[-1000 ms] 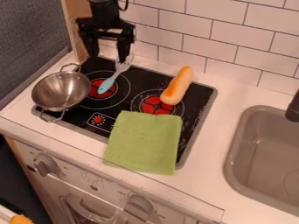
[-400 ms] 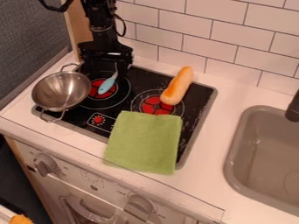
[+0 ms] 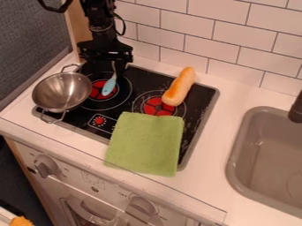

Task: Put the blue spatula on the green cloth

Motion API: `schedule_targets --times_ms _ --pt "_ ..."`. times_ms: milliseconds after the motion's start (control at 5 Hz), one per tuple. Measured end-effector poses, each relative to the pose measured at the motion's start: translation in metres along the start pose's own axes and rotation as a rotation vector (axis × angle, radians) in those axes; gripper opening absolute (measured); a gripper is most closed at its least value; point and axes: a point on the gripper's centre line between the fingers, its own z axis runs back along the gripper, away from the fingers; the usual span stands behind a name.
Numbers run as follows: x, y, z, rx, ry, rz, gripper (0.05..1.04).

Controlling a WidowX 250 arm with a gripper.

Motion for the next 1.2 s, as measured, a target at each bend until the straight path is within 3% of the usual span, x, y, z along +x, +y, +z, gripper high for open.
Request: schedule_targets --times_ms 200,400,600,800,1000,1200 --pt "0.000 0.002 -0.001 0.013 0.002 0.007 0.399" --pt "-0.001 0.002 0.000 0.016 0.001 0.006 0.186" --pt "-0.005 -0.001 0.001 0.017 0.004 0.007 0.108" --pt "-0.007 -0.006 0.004 0.004 0.014 0.022 0.102" --pt "-0.004 -0.029 0.030 -0.081 0.004 0.048 0.102" --pt "0.003 -0.040 0.064 -0.131 -0.060 0.042 0.102"
